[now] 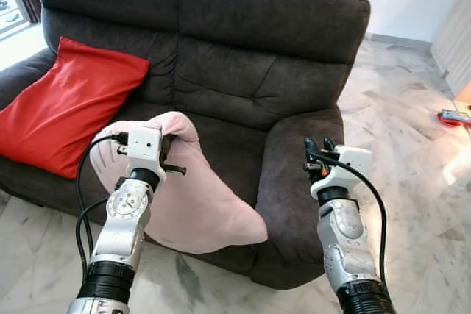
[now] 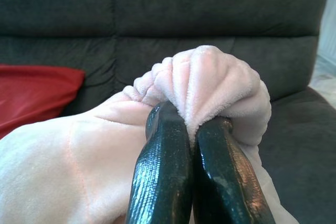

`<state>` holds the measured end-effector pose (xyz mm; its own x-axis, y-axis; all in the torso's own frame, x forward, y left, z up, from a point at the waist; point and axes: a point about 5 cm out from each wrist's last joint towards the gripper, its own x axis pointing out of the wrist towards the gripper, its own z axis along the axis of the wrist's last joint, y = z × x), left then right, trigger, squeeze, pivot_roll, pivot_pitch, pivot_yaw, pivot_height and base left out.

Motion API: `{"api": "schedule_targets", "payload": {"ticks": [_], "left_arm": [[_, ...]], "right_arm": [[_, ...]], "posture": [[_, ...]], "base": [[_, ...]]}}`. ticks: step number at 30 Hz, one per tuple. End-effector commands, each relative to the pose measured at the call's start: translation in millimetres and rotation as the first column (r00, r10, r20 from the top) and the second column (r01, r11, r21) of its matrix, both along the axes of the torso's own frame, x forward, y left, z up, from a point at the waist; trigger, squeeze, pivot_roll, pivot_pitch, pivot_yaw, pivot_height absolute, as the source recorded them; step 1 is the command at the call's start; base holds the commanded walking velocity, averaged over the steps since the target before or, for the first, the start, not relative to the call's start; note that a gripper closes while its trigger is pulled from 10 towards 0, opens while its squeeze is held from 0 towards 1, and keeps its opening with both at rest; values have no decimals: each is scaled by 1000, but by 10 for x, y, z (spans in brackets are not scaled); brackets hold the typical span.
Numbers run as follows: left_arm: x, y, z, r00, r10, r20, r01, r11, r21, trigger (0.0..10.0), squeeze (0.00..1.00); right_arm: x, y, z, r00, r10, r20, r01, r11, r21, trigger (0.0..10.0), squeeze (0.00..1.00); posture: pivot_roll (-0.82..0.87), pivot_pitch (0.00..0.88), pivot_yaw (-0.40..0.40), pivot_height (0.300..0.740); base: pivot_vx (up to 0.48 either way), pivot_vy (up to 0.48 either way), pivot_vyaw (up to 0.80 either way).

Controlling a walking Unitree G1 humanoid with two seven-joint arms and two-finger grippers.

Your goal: Move the pillow to the sofa from floor

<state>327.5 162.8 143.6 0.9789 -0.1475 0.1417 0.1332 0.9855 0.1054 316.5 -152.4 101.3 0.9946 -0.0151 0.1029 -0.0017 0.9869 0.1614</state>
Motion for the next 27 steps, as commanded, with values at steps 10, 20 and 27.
{"api": "schedule_targets", "payload": {"ticks": [10, 20, 27], "left_arm": [[24, -102, 355, 990, -46, 135, 49, 999, -20, 10000, 0], [33, -125, 353, 990, -60, 128, 63, 998, -21, 10000, 0], [41, -170, 352, 988, -101, 119, 103, 995, -14, 10000, 0]], "right_arm": [[32, -17, -139, 992, 56, -117, -65, 995, -79, 10000, 0], [-71, -371, -410, 921, 158, -356, -274, 913, -302, 10000, 0], [-165, -406, -482, 845, 284, -452, -480, 777, -408, 10000, 0]], "posture": [[54, 0, -63, 740], [40, 0, -57, 740], [34, 0, -54, 740]], "base": [[0, 0, 0], [0, 0, 0], [0, 0, 0]]}}
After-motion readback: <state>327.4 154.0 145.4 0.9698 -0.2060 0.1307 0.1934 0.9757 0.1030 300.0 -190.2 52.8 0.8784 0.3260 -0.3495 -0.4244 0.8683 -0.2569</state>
